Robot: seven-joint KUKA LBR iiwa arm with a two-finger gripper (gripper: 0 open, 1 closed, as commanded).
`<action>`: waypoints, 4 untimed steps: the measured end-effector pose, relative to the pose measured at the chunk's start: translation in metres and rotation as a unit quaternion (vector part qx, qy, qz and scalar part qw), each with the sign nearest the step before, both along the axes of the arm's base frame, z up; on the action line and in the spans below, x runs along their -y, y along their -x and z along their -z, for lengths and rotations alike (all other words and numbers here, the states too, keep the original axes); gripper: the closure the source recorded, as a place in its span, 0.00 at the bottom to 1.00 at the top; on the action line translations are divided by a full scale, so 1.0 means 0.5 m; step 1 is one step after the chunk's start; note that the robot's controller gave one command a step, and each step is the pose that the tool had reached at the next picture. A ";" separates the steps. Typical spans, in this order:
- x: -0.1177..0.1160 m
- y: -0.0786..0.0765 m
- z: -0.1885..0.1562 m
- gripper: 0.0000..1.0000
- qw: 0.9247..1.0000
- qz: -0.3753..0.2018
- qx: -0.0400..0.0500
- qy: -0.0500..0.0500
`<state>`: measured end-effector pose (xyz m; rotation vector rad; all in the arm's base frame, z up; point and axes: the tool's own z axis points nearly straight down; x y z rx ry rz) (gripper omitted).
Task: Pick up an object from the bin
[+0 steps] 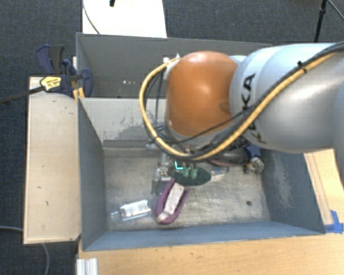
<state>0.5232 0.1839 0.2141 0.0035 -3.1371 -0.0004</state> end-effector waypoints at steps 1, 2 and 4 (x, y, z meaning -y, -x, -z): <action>0.080 0.024 0.222 0.00 0.959 -0.282 0.003 -0.001; 0.106 0.053 0.268 0.00 0.913 -0.409 0.002 0.000; 0.105 0.039 -0.039 1.00 0.912 -0.410 0.007 0.000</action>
Offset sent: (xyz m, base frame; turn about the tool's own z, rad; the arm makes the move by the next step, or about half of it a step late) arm -0.0129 -0.0401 -0.1116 -0.5737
